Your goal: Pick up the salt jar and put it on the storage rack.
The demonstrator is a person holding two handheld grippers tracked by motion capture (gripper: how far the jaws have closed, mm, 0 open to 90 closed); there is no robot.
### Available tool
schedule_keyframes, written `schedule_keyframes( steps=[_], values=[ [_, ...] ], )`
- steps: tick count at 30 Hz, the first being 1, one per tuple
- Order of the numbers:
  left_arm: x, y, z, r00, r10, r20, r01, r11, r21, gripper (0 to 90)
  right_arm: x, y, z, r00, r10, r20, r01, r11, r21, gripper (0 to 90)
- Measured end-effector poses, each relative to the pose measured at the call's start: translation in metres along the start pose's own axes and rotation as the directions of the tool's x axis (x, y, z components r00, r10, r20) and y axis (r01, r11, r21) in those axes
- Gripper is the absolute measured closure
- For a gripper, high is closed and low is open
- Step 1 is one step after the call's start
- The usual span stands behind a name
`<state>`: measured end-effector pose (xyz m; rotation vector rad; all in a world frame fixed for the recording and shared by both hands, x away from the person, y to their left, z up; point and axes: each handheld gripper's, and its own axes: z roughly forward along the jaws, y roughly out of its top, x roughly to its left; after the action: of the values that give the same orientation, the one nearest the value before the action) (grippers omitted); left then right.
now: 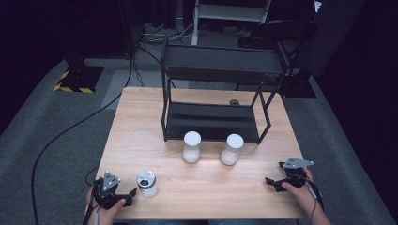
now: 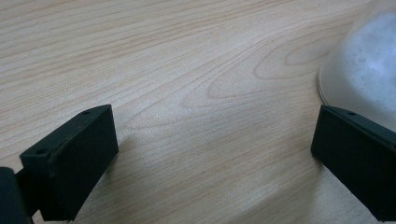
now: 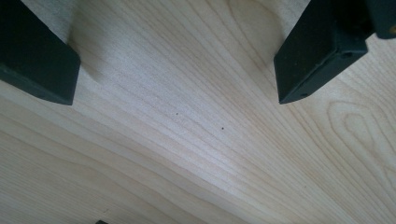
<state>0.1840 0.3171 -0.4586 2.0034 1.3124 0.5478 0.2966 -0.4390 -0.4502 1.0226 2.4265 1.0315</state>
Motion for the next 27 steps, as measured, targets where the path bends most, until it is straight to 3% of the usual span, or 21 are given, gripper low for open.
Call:
schedule_keyframes(
  steps=[10,15,20,27],
  values=[
    [0.001,0.000,-0.001,1.0000,0.005,0.005,-0.005,1.0000,0.003,0.8,0.000,0.000,0.000,1.0000,0.000,0.000,0.000,1.0000,0.000,0.2],
    [0.003,0.005,-0.004,0.9998,0.015,0.013,-0.015,0.9997,0.020,7.0,0.000,0.000,0.000,1.0000,0.000,0.000,0.000,1.0000,0.000,0.2],
    [-0.002,0.011,-0.013,0.9990,0.045,0.007,-0.045,0.9990,-0.003,6.8,0.000,0.000,0.000,1.0000,0.001,0.000,-0.001,1.0000,0.000,0.2],
    [-0.003,0.014,-0.026,0.9987,0.048,0.019,-0.047,0.9979,-0.046,6.9,0.001,0.000,0.000,1.0000,0.004,0.005,-0.004,1.0000,0.000,0.2]
  ],
)
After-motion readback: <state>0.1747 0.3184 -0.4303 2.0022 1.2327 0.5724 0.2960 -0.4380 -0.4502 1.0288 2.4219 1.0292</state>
